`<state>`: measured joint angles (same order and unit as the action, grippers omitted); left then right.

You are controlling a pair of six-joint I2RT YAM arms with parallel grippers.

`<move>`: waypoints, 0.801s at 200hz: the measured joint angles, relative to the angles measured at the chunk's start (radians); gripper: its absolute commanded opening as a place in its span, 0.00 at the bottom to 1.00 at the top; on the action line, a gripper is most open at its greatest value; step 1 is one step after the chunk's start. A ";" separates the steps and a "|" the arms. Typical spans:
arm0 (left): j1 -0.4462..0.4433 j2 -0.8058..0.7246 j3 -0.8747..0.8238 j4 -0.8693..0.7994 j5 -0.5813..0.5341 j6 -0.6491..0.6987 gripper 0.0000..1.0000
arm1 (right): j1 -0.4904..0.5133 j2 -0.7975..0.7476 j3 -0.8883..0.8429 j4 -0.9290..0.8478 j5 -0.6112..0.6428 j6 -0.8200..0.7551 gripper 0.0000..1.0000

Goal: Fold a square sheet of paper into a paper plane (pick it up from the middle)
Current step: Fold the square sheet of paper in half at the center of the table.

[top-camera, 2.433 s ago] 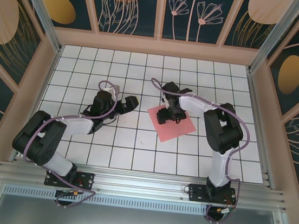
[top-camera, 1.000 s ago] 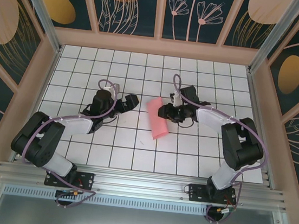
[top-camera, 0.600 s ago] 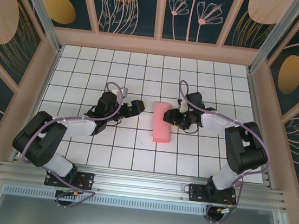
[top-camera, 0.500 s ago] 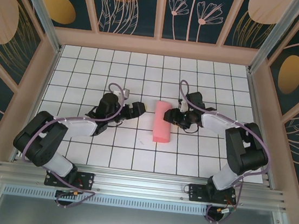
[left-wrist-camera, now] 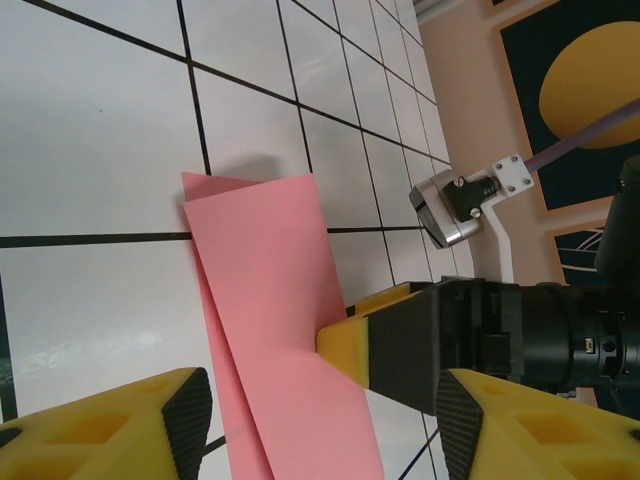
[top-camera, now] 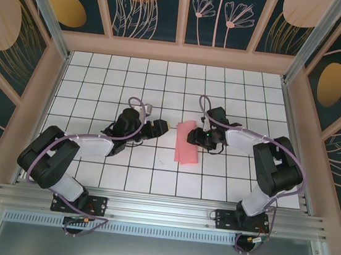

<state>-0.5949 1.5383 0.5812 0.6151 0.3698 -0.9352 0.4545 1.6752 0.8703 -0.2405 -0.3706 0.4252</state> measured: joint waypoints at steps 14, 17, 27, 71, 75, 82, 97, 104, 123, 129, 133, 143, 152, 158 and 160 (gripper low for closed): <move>0.000 0.002 0.000 0.000 -0.004 -0.003 0.62 | 0.003 0.002 0.000 0.000 0.005 0.001 0.52; 0.000 0.004 0.000 0.000 -0.004 -0.005 0.62 | 0.003 0.002 0.000 0.001 0.005 0.002 0.52; 0.000 0.007 0.000 0.000 -0.006 -0.006 0.62 | 0.003 0.002 0.005 0.000 0.010 0.005 0.52; 0.000 0.011 0.000 0.001 -0.007 -0.014 0.59 | 0.003 0.003 0.013 0.006 0.026 0.030 0.52; 0.000 0.012 0.000 0.001 -0.008 -0.013 0.58 | 0.003 0.003 0.013 0.008 0.026 0.031 0.52; 0.000 0.013 0.001 0.002 -0.007 -0.014 0.57 | 0.004 0.003 0.013 0.011 0.025 0.034 0.52; 0.000 0.021 0.001 0.002 -0.006 -0.018 0.56 | 0.004 0.003 0.013 0.021 0.018 0.035 0.52; 0.000 0.024 0.001 0.002 -0.006 -0.020 0.56 | 0.004 0.003 0.013 0.024 0.014 0.036 0.52; 0.000 0.028 0.001 0.002 -0.006 -0.021 0.56 | 0.004 0.003 0.013 0.029 0.009 0.038 0.52; 0.000 0.028 0.001 0.002 -0.006 -0.021 0.56 | 0.004 0.003 0.013 0.029 0.009 0.038 0.52; 0.000 0.028 0.001 0.002 -0.006 -0.021 0.56 | 0.004 0.003 0.013 0.028 0.008 0.037 0.52; 0.000 0.028 0.002 0.002 -0.006 -0.021 0.56 | 0.004 0.006 0.013 0.028 0.007 0.037 0.52; 0.000 0.028 0.002 0.002 -0.005 -0.021 0.56 | 0.004 0.013 0.013 0.028 0.005 0.037 0.52; 0.000 0.028 0.003 0.002 -0.003 -0.021 0.56 | 0.004 0.018 0.014 0.028 0.004 0.036 0.52; 0.000 0.028 0.003 0.002 -0.003 -0.021 0.56 | 0.004 0.020 0.014 0.028 0.003 0.035 0.52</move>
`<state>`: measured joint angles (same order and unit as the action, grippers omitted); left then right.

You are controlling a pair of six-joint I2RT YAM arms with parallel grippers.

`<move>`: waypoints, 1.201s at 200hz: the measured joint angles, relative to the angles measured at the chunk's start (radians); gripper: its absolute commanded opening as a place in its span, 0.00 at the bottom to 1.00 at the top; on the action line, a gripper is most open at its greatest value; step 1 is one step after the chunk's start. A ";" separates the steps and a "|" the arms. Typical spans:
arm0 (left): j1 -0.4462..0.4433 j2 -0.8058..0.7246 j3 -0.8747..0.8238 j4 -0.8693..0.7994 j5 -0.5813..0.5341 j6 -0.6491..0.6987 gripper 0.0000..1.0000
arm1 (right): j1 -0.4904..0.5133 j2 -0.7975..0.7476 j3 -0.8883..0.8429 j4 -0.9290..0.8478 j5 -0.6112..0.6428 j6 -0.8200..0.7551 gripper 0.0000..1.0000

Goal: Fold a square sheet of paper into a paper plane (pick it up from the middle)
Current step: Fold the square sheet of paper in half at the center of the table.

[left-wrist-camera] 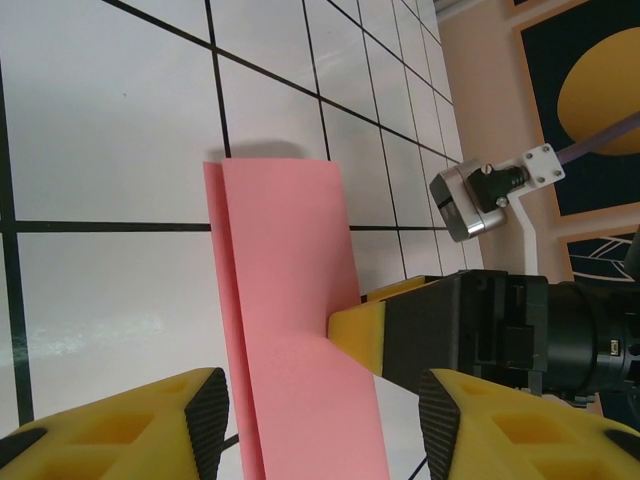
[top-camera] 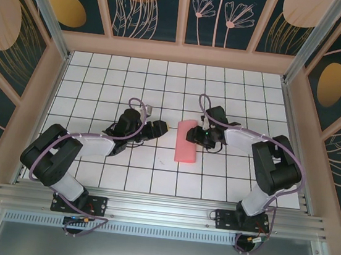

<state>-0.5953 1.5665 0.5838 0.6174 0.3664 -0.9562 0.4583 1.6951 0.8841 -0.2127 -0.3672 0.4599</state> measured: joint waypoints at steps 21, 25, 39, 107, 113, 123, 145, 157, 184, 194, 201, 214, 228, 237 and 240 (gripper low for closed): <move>0.000 0.000 0.000 0.000 0.001 0.000 0.56 | 0.000 0.010 0.005 -0.003 0.000 -0.005 0.52; 0.000 0.000 0.000 0.000 0.000 0.000 0.56 | 0.000 0.010 0.006 -0.004 0.000 -0.006 0.52; 0.000 0.000 0.000 0.000 0.001 0.000 0.56 | 0.002 0.010 0.007 -0.005 0.000 -0.006 0.52; 0.000 0.004 0.000 0.000 0.003 0.000 0.56 | 0.002 0.010 0.008 -0.004 0.000 0.000 0.52; 0.000 0.004 0.000 0.000 0.004 0.000 0.56 | 0.002 0.010 0.008 -0.003 0.000 0.000 0.52; 0.000 0.004 0.001 0.000 0.005 0.000 0.56 | 0.003 0.010 0.009 -0.003 0.000 0.000 0.52; 0.000 0.008 0.006 0.001 0.012 0.000 0.55 | 0.005 0.010 0.009 -0.003 0.000 0.000 0.52; 0.000 0.010 0.011 0.000 0.016 0.000 0.54 | 0.006 0.010 0.009 -0.003 -0.001 0.000 0.53; 0.000 0.013 0.015 0.002 0.019 0.000 0.54 | 0.010 0.010 0.015 -0.004 0.000 0.000 0.53; 0.000 0.013 0.015 0.004 0.019 0.000 0.54 | 0.011 0.010 0.019 -0.004 0.000 0.000 0.53; 0.000 0.013 0.015 0.004 0.019 0.000 0.54 | 0.011 0.010 0.022 -0.004 0.001 0.000 0.53; 0.000 0.013 0.015 0.004 0.019 0.000 0.54 | 0.013 0.012 0.026 -0.004 0.001 0.000 0.53; 0.000 0.014 0.015 0.005 0.019 0.000 0.54 | 0.016 0.019 0.030 -0.004 0.003 -0.001 0.53; 0.000 0.016 0.015 0.006 0.019 0.000 0.54 | 0.018 0.026 0.031 -0.004 0.004 -0.001 0.53; 0.000 0.016 0.015 0.006 0.019 0.000 0.54 | 0.018 0.028 0.031 -0.004 0.005 -0.002 0.53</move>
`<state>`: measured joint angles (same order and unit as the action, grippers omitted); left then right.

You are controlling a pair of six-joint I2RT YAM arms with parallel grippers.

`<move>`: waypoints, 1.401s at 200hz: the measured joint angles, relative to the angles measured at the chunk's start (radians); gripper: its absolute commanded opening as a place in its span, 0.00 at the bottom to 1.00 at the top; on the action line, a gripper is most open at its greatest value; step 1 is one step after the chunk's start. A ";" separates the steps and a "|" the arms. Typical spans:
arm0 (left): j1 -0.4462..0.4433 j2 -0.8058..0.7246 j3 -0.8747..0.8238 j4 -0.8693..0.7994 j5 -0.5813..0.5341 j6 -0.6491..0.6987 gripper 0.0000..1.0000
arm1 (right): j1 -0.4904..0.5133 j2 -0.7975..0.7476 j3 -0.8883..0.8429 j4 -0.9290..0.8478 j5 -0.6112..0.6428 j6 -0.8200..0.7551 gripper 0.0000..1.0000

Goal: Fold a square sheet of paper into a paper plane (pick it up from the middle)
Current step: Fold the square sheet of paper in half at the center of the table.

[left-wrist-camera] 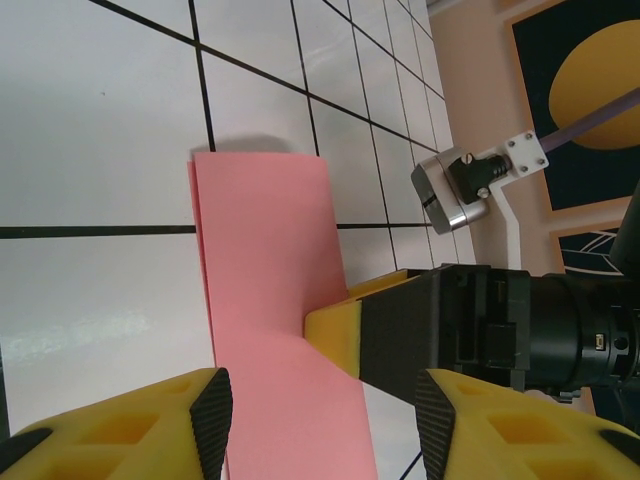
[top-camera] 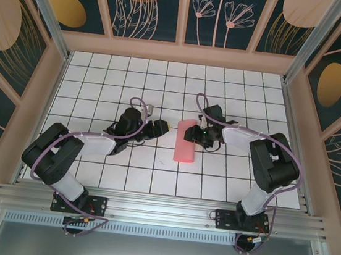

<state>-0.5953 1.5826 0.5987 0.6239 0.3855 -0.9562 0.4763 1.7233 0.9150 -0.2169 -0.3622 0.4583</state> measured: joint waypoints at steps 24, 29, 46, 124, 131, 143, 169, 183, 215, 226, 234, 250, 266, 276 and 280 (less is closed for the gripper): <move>0.000 0.002 0.000 0.000 0.000 0.000 0.54 | 0.002 0.010 0.013 -0.016 0.008 -0.008 0.51; 0.000 0.002 0.001 0.000 0.000 0.000 0.54 | 0.003 0.012 0.016 -0.020 0.011 -0.010 0.51; 0.000 0.003 0.003 0.000 0.000 0.000 0.54 | 0.003 0.015 0.022 -0.030 0.014 -0.019 0.51; 0.000 0.011 0.005 0.000 0.004 0.000 0.54 | 0.005 0.025 0.055 -0.080 0.015 -0.087 0.52; 0.000 0.011 0.006 0.000 0.004 0.000 0.54 | 0.005 0.029 0.059 -0.081 0.018 -0.090 0.52; 0.000 0.011 0.006 0.000 0.004 0.000 0.54 | 0.005 0.036 0.063 -0.083 0.023 -0.091 0.51; 0.000 0.011 0.008 0.000 0.008 0.000 0.54 | 0.005 0.042 0.067 -0.087 0.024 -0.094 0.51; 0.000 0.012 0.008 0.000 0.011 0.000 0.53 | 0.005 0.043 0.069 -0.090 0.026 -0.095 0.51; 0.000 0.016 0.008 0.000 0.014 0.000 0.53 | 0.005 0.047 0.074 -0.101 0.031 -0.111 0.51; 0.000 0.016 0.008 0.000 0.018 0.000 0.53 | 0.005 0.047 0.077 -0.105 0.031 -0.116 0.51; 0.000 0.016 0.008 0.000 0.019 0.000 0.53 | 0.005 0.047 0.077 -0.106 0.032 -0.120 0.50; 0.000 0.016 0.009 0.000 0.023 0.000 0.53 | 0.005 0.047 0.079 -0.109 0.031 -0.133 0.50; 0.000 0.016 0.011 0.000 0.025 0.000 0.53 | 0.005 0.048 0.083 -0.117 0.029 -0.146 0.51; 0.000 0.016 0.011 0.000 0.026 0.000 0.53 | 0.005 0.051 0.090 -0.126 0.029 -0.152 0.50; 0.000 0.016 0.011 0.000 0.026 0.000 0.53 | 0.005 0.054 0.093 -0.129 0.029 -0.157 0.50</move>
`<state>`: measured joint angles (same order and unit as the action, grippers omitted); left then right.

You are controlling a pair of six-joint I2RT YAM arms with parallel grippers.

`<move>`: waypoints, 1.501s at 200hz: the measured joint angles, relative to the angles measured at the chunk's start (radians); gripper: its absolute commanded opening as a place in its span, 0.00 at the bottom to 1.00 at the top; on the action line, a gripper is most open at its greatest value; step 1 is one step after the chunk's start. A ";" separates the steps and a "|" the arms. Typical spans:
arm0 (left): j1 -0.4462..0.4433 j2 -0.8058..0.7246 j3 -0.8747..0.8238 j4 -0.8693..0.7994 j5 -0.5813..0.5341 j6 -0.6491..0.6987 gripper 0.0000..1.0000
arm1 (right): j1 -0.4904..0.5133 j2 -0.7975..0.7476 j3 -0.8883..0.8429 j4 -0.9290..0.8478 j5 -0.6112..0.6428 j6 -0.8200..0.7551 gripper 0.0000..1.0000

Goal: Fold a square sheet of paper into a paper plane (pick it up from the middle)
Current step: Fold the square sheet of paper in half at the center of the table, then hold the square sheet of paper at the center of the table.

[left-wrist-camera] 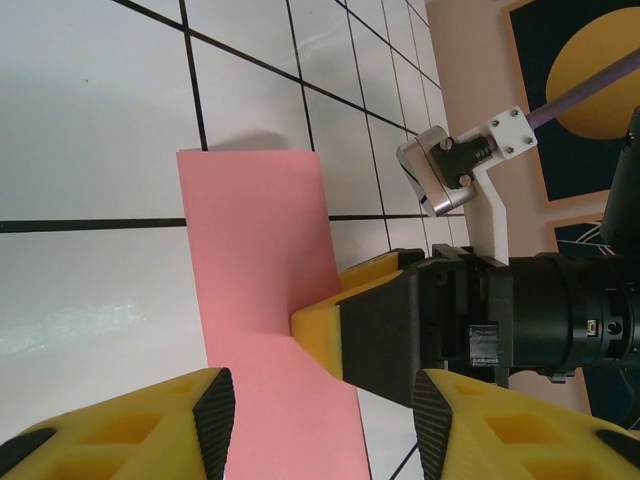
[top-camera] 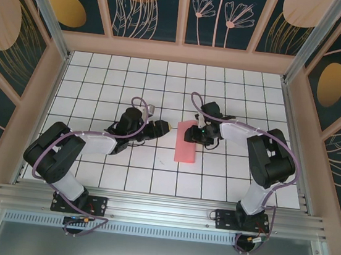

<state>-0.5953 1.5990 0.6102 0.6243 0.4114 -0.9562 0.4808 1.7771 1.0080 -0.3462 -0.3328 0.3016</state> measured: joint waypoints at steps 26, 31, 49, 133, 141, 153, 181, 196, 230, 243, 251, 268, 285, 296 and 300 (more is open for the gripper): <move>-0.001 0.000 0.001 0.000 0.000 0.000 0.53 | 0.000 0.009 0.016 -0.022 0.000 -0.016 0.50; -0.001 0.000 0.002 0.000 0.000 0.000 0.53 | 0.000 0.011 0.018 -0.024 0.000 -0.016 0.50; -0.001 0.001 0.005 0.000 0.000 0.000 0.53 | 0.000 0.013 0.020 -0.027 0.000 -0.019 0.50; -0.002 0.013 0.008 0.000 0.001 0.000 0.52 | 0.000 0.024 0.033 -0.046 0.013 -0.034 0.50; -0.002 0.013 0.010 -0.001 0.001 0.000 0.51 | 0.000 0.025 0.035 -0.047 0.014 -0.034 0.50; -0.003 0.016 0.017 -0.004 0.000 0.001 0.48 | 0.002 0.026 0.035 -0.048 0.016 -0.034 0.49; -0.018 0.034 0.054 -0.040 -0.001 0.005 0.45 | 0.004 0.026 0.035 -0.048 0.022 -0.034 0.49; -0.028 0.045 0.072 -0.060 -0.004 0.008 0.43 | 0.004 0.027 0.035 -0.048 0.023 -0.034 0.49; -0.042 0.068 0.101 -0.111 -0.019 0.012 0.34 | 0.005 0.027 0.035 -0.048 0.029 -0.034 0.49; -0.047 0.077 0.109 -0.131 -0.029 0.015 0.31 | 0.005 0.027 0.035 -0.048 0.029 -0.034 0.49; -0.048 0.082 0.113 -0.143 -0.033 0.017 0.29 | 0.006 0.028 0.035 -0.048 0.030 -0.034 0.49; -0.053 0.092 0.128 -0.172 -0.046 0.019 0.25 | 0.006 0.028 0.035 -0.048 0.030 -0.034 0.49; -0.063 0.103 0.150 -0.201 -0.057 0.021 0.20 | 0.005 0.029 0.035 -0.048 0.031 -0.034 0.49; -0.070 0.115 0.169 -0.215 -0.061 0.022 0.18 | 0.006 0.028 0.035 -0.048 0.031 -0.034 0.49; -0.073 0.122 0.177 -0.222 -0.064 0.023 0.16 | 0.006 0.029 0.035 -0.048 0.031 -0.034 0.49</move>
<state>-0.6685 1.7210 0.7868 0.4026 0.3477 -0.9329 0.4866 1.8057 1.0431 -0.3939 -0.3016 0.2672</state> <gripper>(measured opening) 0.187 0.493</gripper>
